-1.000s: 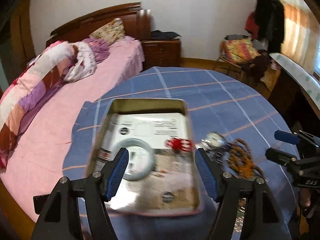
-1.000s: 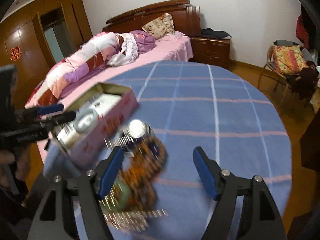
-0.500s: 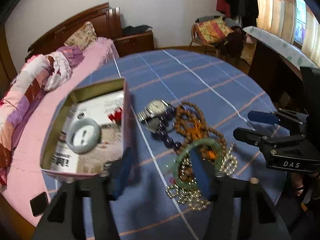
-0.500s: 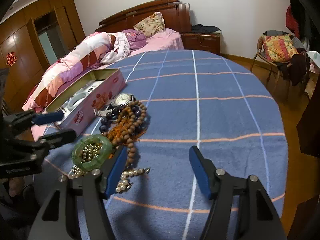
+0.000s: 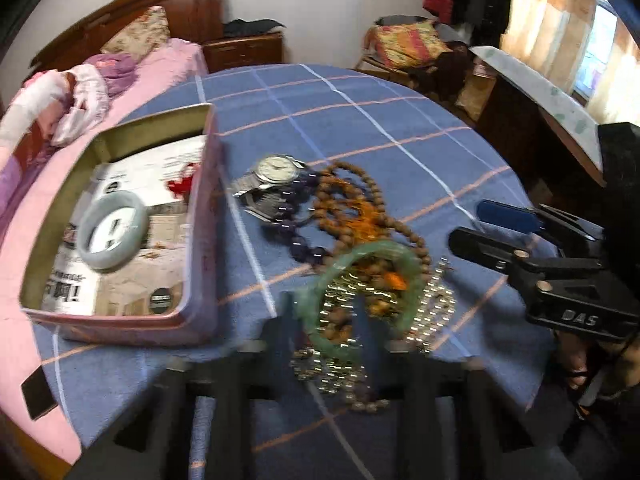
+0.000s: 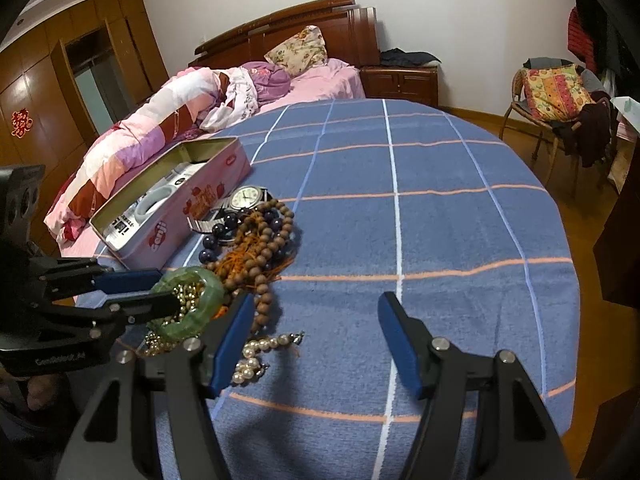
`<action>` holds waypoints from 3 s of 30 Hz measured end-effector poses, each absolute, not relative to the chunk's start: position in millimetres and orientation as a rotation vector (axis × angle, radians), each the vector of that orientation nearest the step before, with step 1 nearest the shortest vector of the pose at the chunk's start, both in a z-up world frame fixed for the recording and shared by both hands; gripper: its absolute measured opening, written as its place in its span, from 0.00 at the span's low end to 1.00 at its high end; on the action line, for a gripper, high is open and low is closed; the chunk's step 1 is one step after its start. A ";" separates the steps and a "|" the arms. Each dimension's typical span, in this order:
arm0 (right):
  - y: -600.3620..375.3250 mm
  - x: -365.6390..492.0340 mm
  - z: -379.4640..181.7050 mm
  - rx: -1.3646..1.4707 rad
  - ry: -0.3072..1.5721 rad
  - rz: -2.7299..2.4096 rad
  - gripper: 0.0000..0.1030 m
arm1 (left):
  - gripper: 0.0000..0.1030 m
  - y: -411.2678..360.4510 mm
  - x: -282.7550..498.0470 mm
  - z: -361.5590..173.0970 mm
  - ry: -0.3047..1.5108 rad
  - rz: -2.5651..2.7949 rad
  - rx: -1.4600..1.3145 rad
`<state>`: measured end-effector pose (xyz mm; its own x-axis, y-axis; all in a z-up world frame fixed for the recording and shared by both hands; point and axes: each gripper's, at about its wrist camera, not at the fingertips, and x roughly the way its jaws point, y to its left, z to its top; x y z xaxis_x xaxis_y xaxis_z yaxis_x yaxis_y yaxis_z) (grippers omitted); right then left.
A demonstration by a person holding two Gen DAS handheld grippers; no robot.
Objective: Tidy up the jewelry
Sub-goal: 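Grasp the green jade bangle with the left tool while the right tool grasps the brown wooden bead strand, then carry the green bangle into the tin with the left tool while the right tool drops the bead strand in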
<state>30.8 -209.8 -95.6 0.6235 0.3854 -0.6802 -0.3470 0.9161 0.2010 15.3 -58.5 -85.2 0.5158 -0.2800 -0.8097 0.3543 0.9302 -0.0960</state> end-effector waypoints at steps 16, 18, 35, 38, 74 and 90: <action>-197.7 35.2 -91.2 0.045 0.797 0.443 0.66 | 0.05 -49.7 12.3 -32.4 0.779 -0.336 0.111; -191.4 36.9 -89.3 0.032 0.796 0.455 0.64 | 0.05 -46.3 16.5 -29.7 0.768 -0.322 0.108; -158.4 51.5 -93.1 -0.044 0.869 0.557 0.10 | 0.05 -27.2 29.2 -26.3 0.752 -0.288 0.074; -157.5 42.2 -77.5 -0.064 0.796 0.547 0.10 | 0.05 -23.3 31.2 -23.5 0.745 -0.278 0.068; -140.2 60.3 10.9 -0.093 0.531 0.522 0.10 | 0.05 42.6 54.9 12.7 0.663 -0.146 0.022; -70.4 68.9 27.7 -0.116 0.493 0.628 0.10 | 0.05 83.2 69.1 -0.2 0.699 -0.066 -0.015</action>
